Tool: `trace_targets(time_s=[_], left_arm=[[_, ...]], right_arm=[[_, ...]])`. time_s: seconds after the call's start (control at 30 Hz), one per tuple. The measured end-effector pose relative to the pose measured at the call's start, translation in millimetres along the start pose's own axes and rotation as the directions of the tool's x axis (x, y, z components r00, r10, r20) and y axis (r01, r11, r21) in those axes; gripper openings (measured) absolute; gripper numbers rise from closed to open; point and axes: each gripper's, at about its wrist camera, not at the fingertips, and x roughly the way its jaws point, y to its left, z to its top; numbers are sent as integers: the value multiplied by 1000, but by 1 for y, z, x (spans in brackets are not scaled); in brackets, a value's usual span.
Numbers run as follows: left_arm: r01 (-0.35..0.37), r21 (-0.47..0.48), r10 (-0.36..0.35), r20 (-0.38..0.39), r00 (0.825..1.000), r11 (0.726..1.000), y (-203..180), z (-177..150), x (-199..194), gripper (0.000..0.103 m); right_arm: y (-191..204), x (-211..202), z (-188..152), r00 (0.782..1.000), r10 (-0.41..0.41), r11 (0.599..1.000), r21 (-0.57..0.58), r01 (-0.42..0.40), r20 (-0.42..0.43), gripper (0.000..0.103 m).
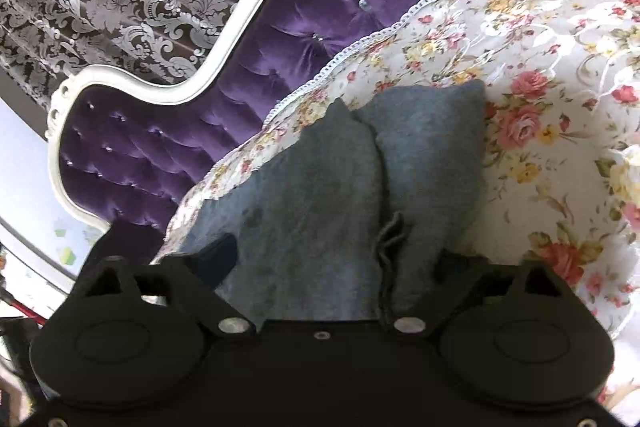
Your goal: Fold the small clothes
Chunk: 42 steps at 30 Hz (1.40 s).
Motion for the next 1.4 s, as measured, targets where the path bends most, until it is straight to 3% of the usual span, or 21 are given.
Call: trace_targets(time_s=[0.13,0.2,0.33,0.47,0.7,0.97,1.17,1.4], left_arm=[[-28,-31,28,-20,999,999,26,-5,-11,96],[-41,-44,40,-17,999,998,40,-6,-18,96],[-48,-83,47,-24,999,995,64,-11,-28,96],[-30,-107,27,-30,999,994,78,-17,-33,96],[39,-145,-42,-24,999,989,96,-36,-45,96],[64,-187,-61,21,998,980,124,-44,-63,96],[60,-225,-56,24,998,972,143,-55,-68,96],[58,-258,-56,16,998,964,160,-64,-66,96]], right_arm=[[-11,1,0,1000,-28,999,47,28,12,43],[-16,0,-3,999,-38,997,68,36,25,37],[-12,-1,-3,998,-65,995,74,64,22,33],[12,-1,8,985,-175,985,-2,175,-9,31],[85,8,30,953,-304,940,-162,299,-4,30],[194,59,23,959,-283,886,-387,254,-20,29],[262,118,-19,969,-230,841,-520,149,-93,28],[295,180,-84,951,-248,764,-641,76,-182,24]])
